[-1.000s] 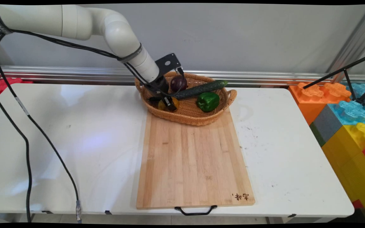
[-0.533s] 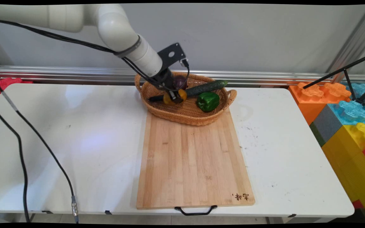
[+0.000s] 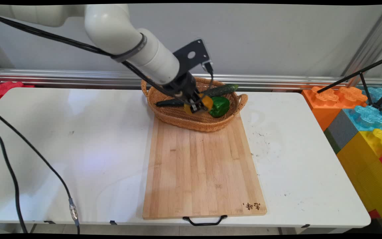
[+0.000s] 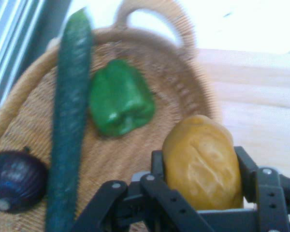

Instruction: Place the picked object on the cutting board

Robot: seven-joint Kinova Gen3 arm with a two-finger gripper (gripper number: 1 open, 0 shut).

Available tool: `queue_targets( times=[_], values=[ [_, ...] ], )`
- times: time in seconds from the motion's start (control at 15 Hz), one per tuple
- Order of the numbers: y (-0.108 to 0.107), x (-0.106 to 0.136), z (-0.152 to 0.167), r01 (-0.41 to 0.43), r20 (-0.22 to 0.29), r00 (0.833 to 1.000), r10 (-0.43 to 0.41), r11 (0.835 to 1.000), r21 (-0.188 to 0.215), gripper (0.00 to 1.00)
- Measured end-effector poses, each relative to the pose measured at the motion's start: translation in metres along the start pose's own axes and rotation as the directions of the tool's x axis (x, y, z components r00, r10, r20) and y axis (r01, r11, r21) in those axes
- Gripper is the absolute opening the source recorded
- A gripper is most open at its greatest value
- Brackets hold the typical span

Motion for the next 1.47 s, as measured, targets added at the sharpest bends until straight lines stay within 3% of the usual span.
queue_targets(
  times=[0.33, 0.6, 0.87, 1.47],
  values=[
    [0.060, 0.013, -0.013, -0.008, 0.009, 1.000, 0.009, 0.999, -0.034, 0.00],
    [0.098, 0.013, 0.007, 0.014, 0.038, 0.999, -0.012, 0.998, -0.057, 0.00],
    [0.112, 0.010, 0.036, 0.027, 0.056, 0.998, -0.023, 0.998, -0.063, 0.00],
    [0.117, 0.012, 0.093, 0.056, 0.042, 0.998, -0.054, 0.998, -0.040, 0.00]
  ],
)
